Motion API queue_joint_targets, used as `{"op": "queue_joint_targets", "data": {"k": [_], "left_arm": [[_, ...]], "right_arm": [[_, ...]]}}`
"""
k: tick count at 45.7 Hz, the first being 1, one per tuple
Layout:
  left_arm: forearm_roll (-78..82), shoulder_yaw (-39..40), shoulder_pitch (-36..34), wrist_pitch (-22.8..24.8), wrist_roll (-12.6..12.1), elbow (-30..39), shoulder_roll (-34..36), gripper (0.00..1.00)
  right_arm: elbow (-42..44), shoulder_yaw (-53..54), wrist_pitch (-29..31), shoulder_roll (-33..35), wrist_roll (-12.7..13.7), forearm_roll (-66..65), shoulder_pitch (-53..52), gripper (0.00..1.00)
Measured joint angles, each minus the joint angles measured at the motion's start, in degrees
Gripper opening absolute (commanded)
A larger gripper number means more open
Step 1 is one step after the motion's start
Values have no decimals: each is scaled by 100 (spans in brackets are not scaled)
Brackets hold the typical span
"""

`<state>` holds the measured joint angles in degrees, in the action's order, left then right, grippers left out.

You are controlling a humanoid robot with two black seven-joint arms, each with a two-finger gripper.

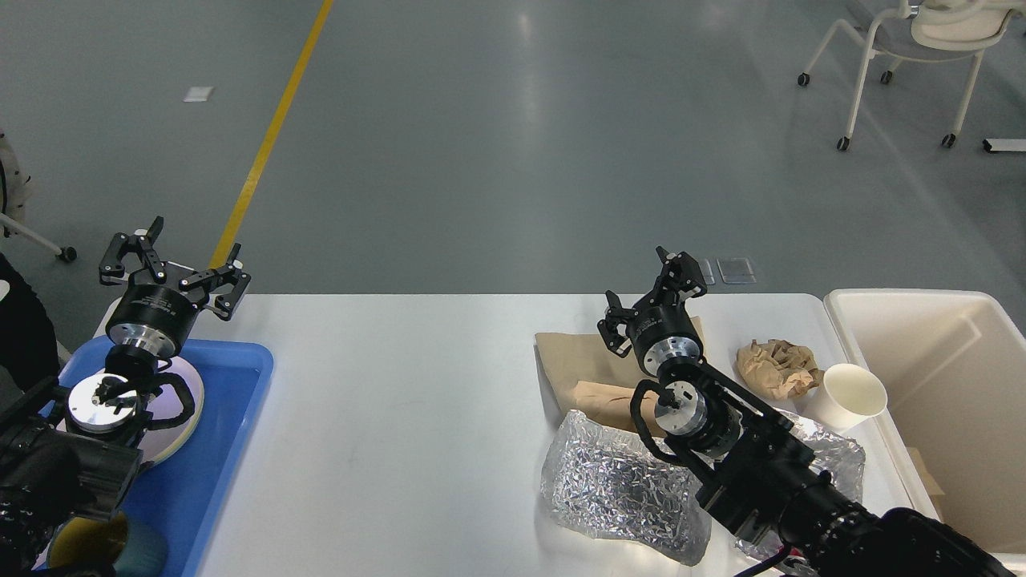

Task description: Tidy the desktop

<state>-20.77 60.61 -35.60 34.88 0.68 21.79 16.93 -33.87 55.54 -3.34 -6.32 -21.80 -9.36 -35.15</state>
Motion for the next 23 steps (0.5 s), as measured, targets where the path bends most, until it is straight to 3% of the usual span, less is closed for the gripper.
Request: {"op": "queue_joint_targets", "data": {"k": [14, 23], "left_arm": [[135, 24, 276, 130, 317, -6, -148, 97], [140, 28, 282, 134, 342, -11, -123, 97]], "right_arm": [[18, -2, 0, 0, 0, 0, -11, 100], [21, -2, 0, 0, 0, 0, -11, 100]]}}
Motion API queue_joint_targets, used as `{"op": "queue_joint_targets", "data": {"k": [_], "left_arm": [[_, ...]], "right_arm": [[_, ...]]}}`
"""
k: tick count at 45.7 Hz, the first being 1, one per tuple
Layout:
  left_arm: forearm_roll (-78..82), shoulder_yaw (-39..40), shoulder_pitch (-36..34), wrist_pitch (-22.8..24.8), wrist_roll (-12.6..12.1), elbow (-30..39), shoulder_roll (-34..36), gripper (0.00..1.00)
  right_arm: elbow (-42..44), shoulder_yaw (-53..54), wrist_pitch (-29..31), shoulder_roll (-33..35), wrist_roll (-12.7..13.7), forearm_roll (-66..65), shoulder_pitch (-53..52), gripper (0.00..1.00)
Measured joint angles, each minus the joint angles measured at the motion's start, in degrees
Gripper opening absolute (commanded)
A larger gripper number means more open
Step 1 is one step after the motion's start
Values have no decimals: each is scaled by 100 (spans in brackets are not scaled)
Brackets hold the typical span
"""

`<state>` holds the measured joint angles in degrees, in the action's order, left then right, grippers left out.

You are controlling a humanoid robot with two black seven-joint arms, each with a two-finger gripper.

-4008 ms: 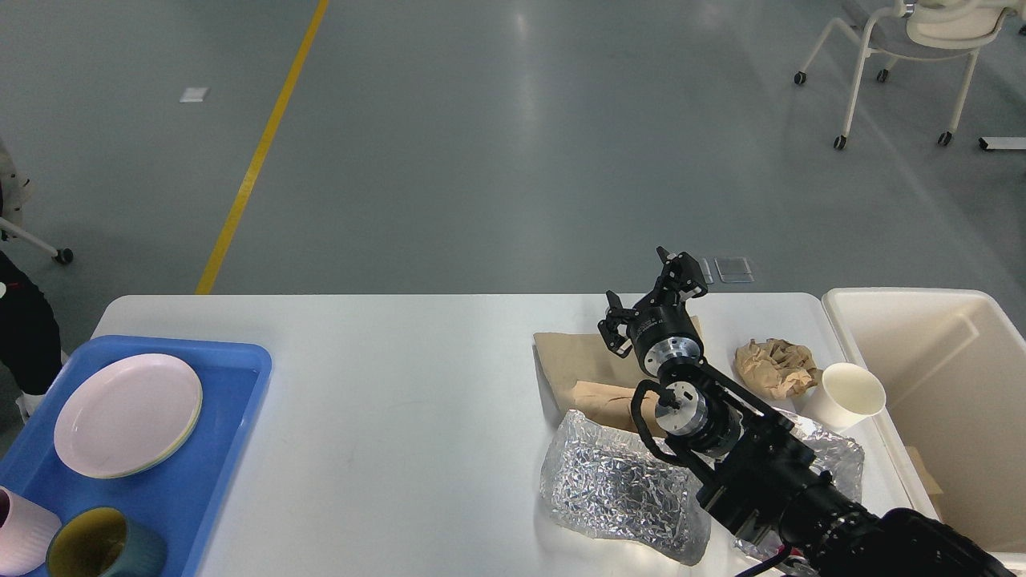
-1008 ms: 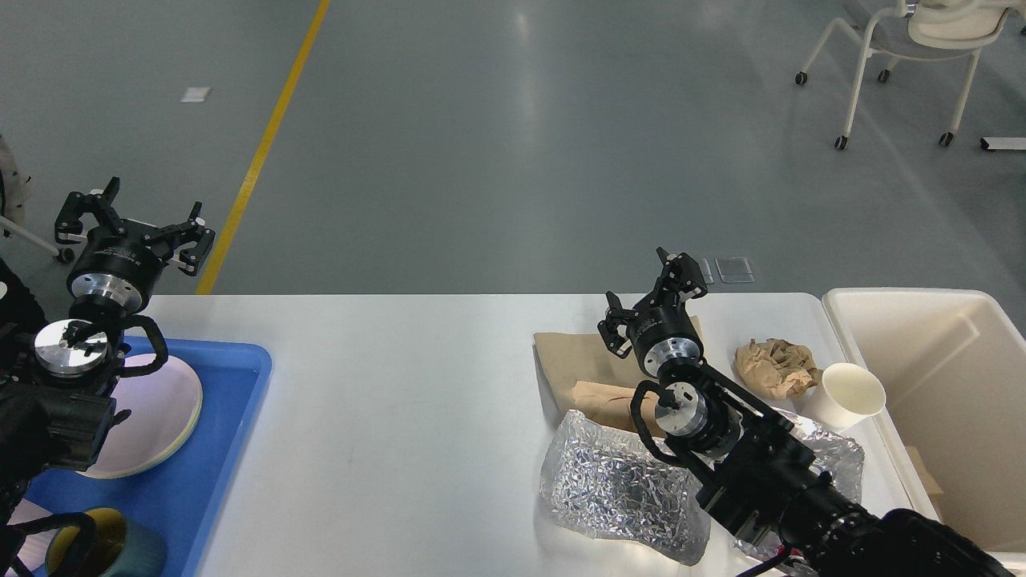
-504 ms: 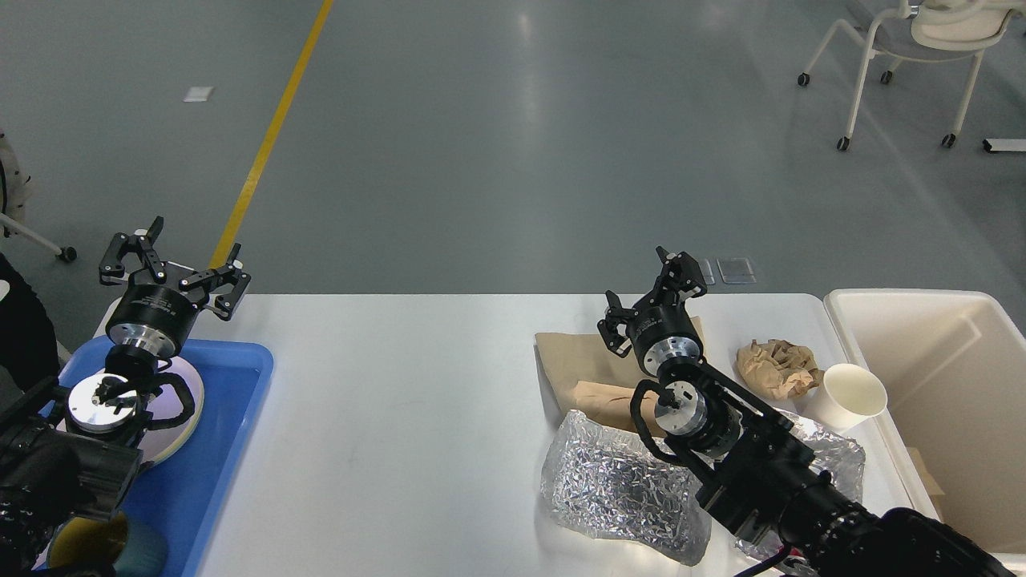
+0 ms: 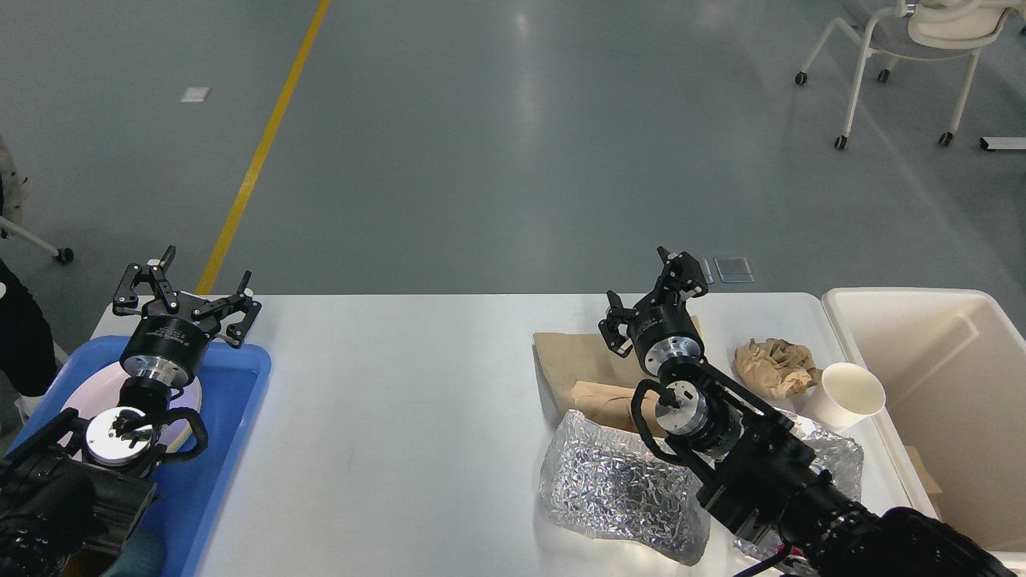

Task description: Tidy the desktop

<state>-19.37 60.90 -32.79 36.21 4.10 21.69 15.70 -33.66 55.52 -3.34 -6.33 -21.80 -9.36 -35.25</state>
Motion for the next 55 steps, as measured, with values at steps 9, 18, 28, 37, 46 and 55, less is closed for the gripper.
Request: {"op": "queue_joint_targets", "data": {"k": [9, 18, 28, 37, 46, 55], "left_arm": [[4, -17, 5, -6, 133, -7, 40, 97], [4, -22, 16, 14, 755, -7, -28, 97], [3, 12, 18, 18, 844, -7, -43, 97], [4, 12, 18, 18, 846, -7, -43, 97], [4, 11, 18, 18, 846, -7, -43, 97], [4, 8, 18, 18, 846, -7, -42, 97]], "right_arm": [[0, 0, 0, 0, 0, 0, 0, 100], [3, 0, 0, 0, 0, 0, 0, 100], [8, -1, 0, 0, 0, 0, -7, 100], [8, 0, 0, 0, 0, 0, -8, 100], [1, 2, 0, 0, 0, 0, -8, 100], [0, 2, 0, 0, 0, 0, -8, 100]]}}
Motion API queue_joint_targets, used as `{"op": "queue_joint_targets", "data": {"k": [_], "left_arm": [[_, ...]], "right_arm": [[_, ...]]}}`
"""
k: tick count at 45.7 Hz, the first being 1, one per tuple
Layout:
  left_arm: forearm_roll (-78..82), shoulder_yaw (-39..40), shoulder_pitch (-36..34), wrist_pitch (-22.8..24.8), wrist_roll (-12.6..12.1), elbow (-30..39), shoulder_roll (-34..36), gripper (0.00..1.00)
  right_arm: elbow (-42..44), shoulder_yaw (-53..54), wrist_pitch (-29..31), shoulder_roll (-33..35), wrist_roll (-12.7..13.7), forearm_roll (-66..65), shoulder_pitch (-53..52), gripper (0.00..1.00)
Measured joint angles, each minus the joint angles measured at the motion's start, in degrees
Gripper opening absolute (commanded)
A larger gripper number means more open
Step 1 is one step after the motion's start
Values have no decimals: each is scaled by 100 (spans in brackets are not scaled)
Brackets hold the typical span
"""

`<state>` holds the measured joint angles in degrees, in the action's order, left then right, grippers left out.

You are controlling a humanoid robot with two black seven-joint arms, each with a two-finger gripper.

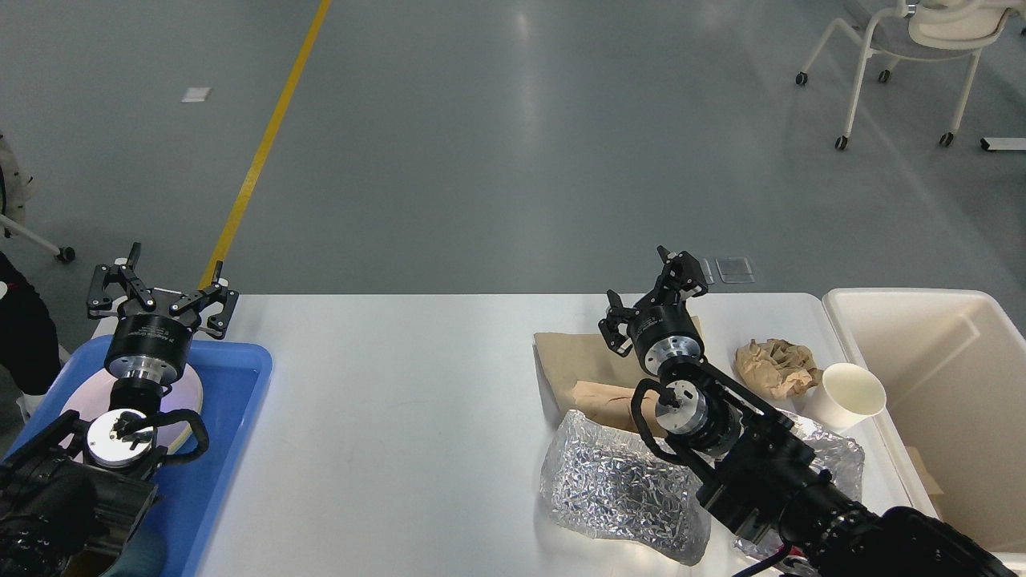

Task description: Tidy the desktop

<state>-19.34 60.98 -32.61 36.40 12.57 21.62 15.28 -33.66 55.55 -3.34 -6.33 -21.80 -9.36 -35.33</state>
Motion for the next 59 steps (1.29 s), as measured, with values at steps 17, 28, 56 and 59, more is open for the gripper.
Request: {"op": "queue_joint_targets", "data": {"k": [17, 28, 56, 59], "left_arm": [[0, -1, 0, 0, 7, 0, 1, 97], [0, -1, 0, 0, 8, 0, 1, 97], [0, -1, 0, 0, 1, 0, 1, 97], [0, -1, 0, 0, 1, 0, 1, 97]], "right_arm": [[5, -4, 0, 0, 0, 0, 0, 100], [8, -1, 0, 0, 0, 0, 0, 100], [2, 0, -20, -14, 0, 1, 3, 100], [51, 5, -62, -34, 10, 9, -22, 100]]}}
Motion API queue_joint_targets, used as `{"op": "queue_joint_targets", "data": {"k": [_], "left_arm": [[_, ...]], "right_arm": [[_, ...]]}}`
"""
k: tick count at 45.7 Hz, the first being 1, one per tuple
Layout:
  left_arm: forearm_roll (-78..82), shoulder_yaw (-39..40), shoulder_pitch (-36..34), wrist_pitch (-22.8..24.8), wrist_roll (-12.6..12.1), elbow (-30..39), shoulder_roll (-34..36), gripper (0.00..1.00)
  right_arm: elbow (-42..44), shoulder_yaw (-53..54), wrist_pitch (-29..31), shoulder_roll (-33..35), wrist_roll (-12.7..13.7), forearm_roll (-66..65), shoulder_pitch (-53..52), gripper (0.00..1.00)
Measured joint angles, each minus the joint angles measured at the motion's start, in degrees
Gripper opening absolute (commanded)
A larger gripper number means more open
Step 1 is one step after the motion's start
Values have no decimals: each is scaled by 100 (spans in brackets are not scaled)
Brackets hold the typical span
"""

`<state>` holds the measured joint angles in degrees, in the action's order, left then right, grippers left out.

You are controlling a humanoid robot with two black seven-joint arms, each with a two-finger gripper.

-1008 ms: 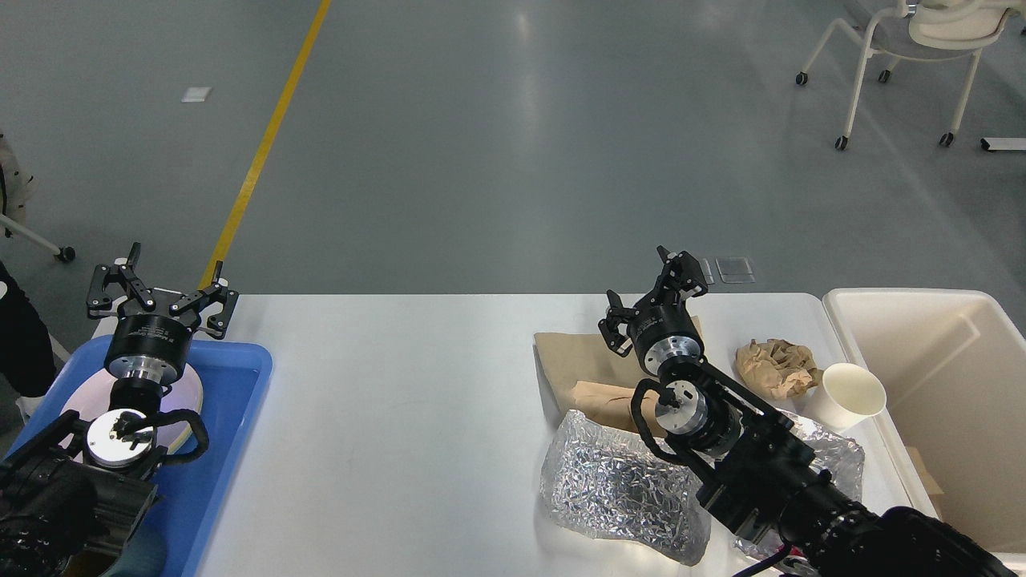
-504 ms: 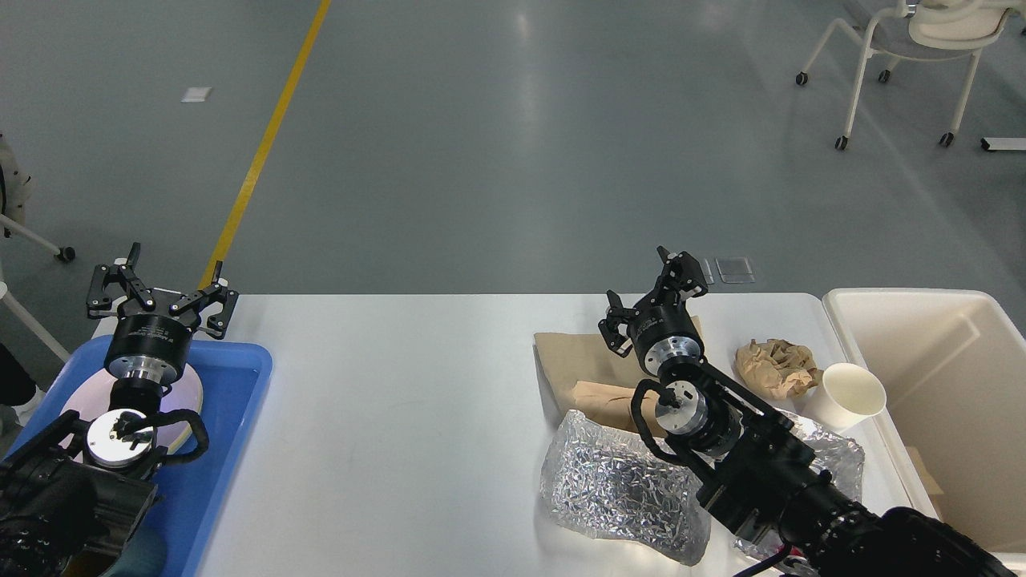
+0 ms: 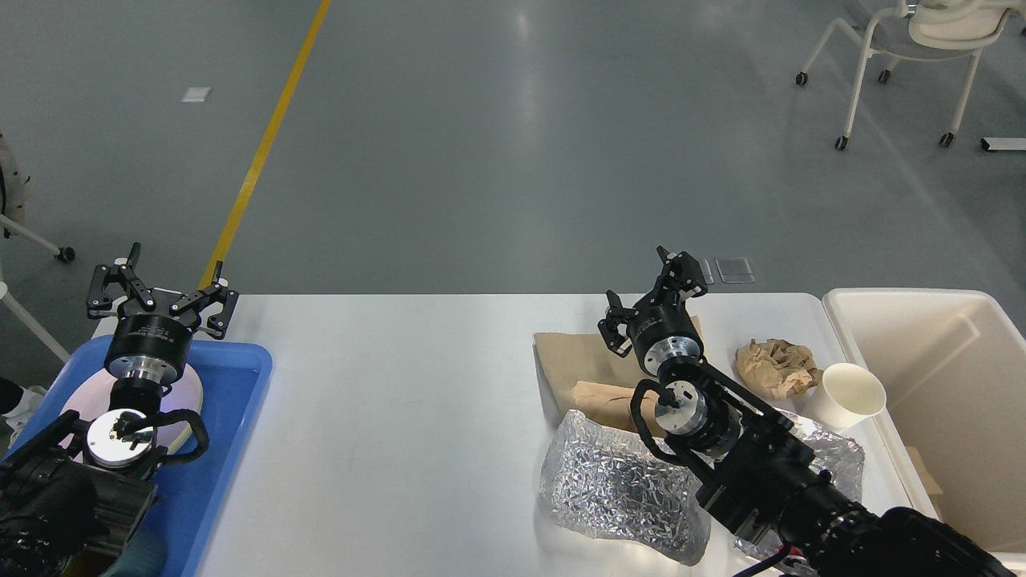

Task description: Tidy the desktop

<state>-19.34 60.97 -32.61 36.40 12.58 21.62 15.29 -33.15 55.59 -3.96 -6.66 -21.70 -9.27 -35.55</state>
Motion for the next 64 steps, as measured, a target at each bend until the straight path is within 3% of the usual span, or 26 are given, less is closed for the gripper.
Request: {"op": "queue_joint_targets", "data": {"k": [11, 17, 25, 49, 57, 64], "left_arm": [[0, 0, 0, 0, 0, 0, -1, 97], [0, -5, 0, 9, 0, 0, -8, 97], [0, -6, 0, 9, 0, 0, -9, 97], [0, -6, 0, 1, 6, 0, -9, 97], [-1, -6, 0, 2, 5, 6, -5, 97], [0, -6, 0, 7, -1, 6, -4, 97]], "right_arm": [[328, -2, 4, -43, 50, 693, -262, 100], [992, -12, -33, -27, 60, 1709, -847, 100], [1255, -242, -50, 24, 61, 2018, -1444, 100], [2181, -4792, -31, 410, 61, 2031, -3076, 100], [1947, -5553, 35, 622, 61, 2033, -3355, 100], [1139, -6661, 56, 1132, 61, 2039, -3943, 100]]}}
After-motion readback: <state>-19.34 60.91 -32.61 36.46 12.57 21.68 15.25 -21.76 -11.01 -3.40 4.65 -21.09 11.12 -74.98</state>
